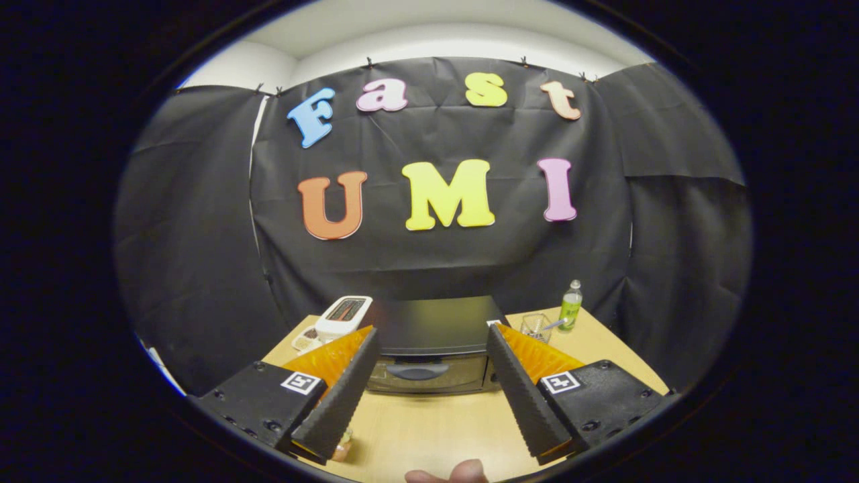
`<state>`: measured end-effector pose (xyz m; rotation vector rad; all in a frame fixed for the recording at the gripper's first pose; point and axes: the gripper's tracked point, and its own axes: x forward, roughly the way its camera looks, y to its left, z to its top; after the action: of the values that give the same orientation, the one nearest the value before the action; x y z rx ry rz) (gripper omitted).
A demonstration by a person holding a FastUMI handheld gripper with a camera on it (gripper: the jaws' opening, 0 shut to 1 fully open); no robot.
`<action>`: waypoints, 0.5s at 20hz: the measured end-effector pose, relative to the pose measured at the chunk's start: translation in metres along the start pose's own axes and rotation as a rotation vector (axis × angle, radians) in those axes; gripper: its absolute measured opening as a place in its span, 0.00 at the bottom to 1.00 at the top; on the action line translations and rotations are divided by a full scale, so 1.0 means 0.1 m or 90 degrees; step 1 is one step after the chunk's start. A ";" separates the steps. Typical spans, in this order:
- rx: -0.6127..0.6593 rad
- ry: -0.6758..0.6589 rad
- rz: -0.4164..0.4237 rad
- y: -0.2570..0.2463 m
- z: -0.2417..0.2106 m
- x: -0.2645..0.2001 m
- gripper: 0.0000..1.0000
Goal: Open the toaster oven, put the food inside, and close the toaster oven door.
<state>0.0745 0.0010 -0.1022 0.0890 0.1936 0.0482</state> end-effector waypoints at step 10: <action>0.002 0.096 0.026 0.12 -0.87 1.26 1.00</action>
<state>0.1810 0.0276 -0.2104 0.0921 0.3430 0.0958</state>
